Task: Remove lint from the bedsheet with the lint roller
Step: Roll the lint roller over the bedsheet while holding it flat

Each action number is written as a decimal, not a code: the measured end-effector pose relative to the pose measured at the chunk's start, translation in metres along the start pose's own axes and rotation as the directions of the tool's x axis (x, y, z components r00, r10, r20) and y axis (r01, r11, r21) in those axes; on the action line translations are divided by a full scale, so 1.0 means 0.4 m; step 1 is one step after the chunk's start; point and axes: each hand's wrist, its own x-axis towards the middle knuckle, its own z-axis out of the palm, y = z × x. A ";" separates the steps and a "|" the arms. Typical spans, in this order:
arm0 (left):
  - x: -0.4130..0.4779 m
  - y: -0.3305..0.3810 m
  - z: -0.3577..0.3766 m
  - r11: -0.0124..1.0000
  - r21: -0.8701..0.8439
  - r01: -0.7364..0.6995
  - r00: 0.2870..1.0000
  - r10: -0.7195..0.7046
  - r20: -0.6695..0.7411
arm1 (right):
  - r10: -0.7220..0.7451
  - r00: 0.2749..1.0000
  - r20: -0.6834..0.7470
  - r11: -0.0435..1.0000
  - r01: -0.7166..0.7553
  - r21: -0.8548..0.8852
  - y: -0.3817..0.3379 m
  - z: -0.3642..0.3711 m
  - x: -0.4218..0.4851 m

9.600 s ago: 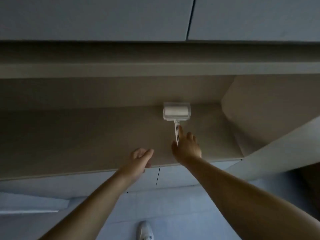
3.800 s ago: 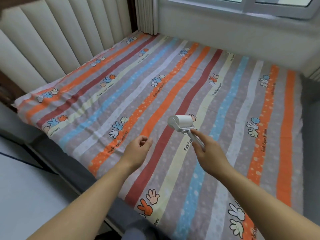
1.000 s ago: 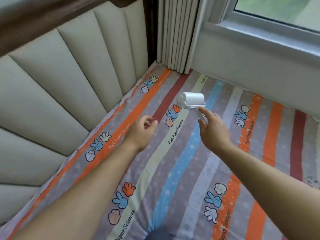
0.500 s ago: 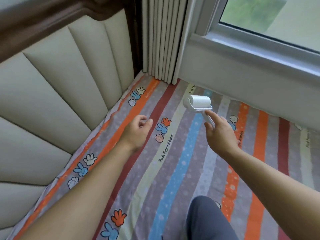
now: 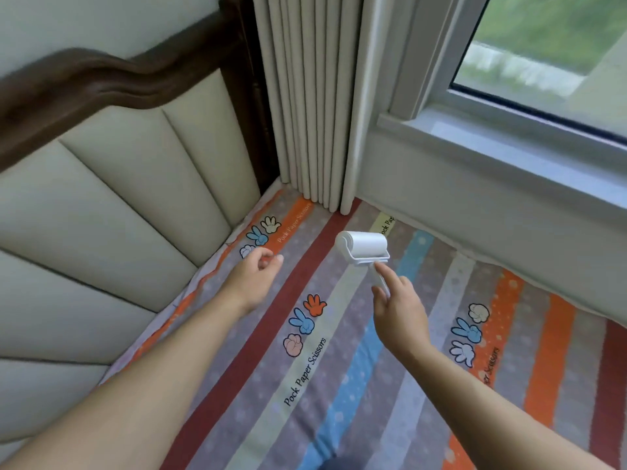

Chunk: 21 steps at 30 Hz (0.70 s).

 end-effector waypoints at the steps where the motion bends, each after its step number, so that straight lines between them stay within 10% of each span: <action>1: 0.023 0.021 -0.005 1.000 0.008 -0.003 1.000 0.003 -0.007 | -0.002 1.000 0.011 1.000 0.002 0.002 -0.003 -0.006 0.029; 11: 0.358 0.009 -0.075 0.998 -0.001 0.059 0.998 -0.059 0.002 | 0.002 0.999 0.038 0.998 0.001 -0.067 -0.063 0.147 0.319; 21: 1.157 -0.315 0.115 0.978 -0.176 0.109 0.993 -0.101 0.054 | -0.060 0.995 0.075 0.910 0.085 -0.406 -0.043 0.723 0.813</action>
